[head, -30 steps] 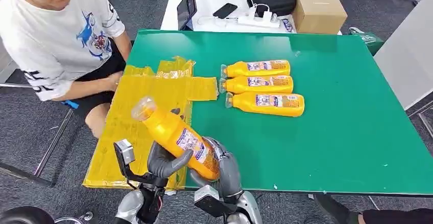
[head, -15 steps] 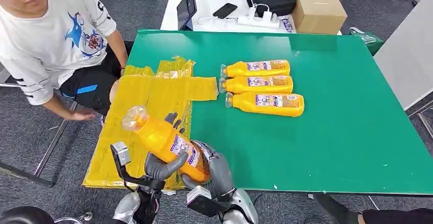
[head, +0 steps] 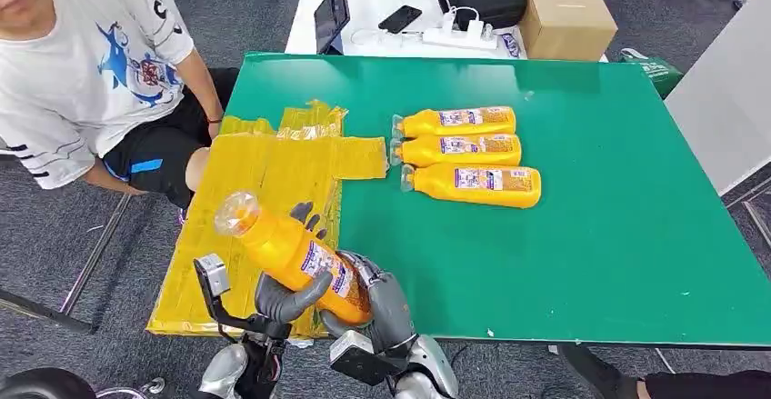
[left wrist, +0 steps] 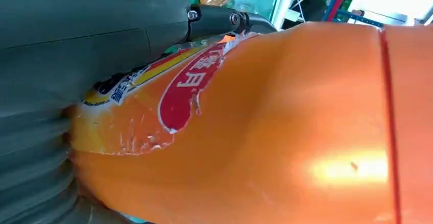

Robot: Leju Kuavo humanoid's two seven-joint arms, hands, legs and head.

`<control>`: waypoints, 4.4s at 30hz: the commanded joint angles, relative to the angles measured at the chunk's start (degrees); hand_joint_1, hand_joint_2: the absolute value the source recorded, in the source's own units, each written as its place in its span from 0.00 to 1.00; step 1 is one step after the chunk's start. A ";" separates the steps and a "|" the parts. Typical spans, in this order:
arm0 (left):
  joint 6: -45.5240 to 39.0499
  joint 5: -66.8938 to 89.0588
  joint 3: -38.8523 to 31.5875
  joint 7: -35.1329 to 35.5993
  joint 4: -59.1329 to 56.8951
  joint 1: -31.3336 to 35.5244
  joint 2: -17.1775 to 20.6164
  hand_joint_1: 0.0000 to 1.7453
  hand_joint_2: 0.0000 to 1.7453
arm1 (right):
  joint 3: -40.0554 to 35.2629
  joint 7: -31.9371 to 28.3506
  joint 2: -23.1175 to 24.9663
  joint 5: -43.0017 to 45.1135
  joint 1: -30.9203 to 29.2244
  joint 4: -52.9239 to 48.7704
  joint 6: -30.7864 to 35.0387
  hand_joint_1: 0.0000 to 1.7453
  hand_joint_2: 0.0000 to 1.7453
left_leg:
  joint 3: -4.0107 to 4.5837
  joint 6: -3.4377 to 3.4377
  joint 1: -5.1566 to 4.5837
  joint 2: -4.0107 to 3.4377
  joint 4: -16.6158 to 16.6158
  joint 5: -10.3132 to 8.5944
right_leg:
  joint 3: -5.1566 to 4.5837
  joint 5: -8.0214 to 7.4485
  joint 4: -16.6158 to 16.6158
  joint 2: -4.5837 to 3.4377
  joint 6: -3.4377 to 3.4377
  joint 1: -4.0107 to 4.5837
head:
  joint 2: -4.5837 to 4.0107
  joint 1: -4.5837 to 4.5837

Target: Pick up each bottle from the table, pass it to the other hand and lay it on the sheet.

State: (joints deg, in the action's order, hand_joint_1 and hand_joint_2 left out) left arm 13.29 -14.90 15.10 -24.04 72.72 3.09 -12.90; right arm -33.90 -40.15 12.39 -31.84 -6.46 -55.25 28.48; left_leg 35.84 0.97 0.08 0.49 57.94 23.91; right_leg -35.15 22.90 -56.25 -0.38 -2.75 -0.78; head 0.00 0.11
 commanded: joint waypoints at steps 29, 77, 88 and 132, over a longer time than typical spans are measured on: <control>-4.52 8.31 -0.30 -2.96 4.82 -0.26 -0.28 1.00 1.00 | 3.61 2.03 0.10 3.05 2.67 -4.29 -9.38 0.00 0.00 | -0.12 -0.02 0.03 0.07 0.04 0.09 | 0.17 0.10 0.00 0.12 0.06 0.04 | 0.00 -0.02; -39.02 93.47 -7.24 4.14 -45.32 36.34 18.66 1.00 1.00 | 2.62 0.15 -4.09 24.64 7.69 -41.08 -1.05 0.00 0.00 | -0.34 -0.22 0.15 -0.07 0.03 0.04 | 0.39 0.09 0.01 0.01 0.17 0.16 | 0.00 -0.02; -31.90 89.25 -6.48 1.73 -45.91 33.47 19.26 1.00 1.00 | 5.45 0.15 -1.08 25.31 7.21 -31.87 -7.11 0.00 0.00 | -0.38 -0.21 0.17 -0.18 -0.07 0.02 | 0.38 0.03 0.10 -0.11 0.14 0.18 | 0.00 -0.02; -38.10 44.58 -22.34 -11.98 -9.76 16.60 6.83 0.00 0.00 | 7.69 1.95 3.12 21.59 5.61 -20.95 -12.68 0.00 0.00 | -0.32 -0.18 0.09 -0.03 -0.04 -0.08 | 0.38 0.00 0.01 -0.09 0.12 0.09 | 0.00 -0.07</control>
State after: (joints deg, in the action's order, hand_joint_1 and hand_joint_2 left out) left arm -17.64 30.16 0.00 -32.33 57.25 19.94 -1.09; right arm -24.46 -38.84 15.63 -10.23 1.16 -80.89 15.02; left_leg 35.67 0.82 0.13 0.59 57.92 23.72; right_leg -34.90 22.84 -56.28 -0.38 -2.70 -0.74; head 0.00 0.04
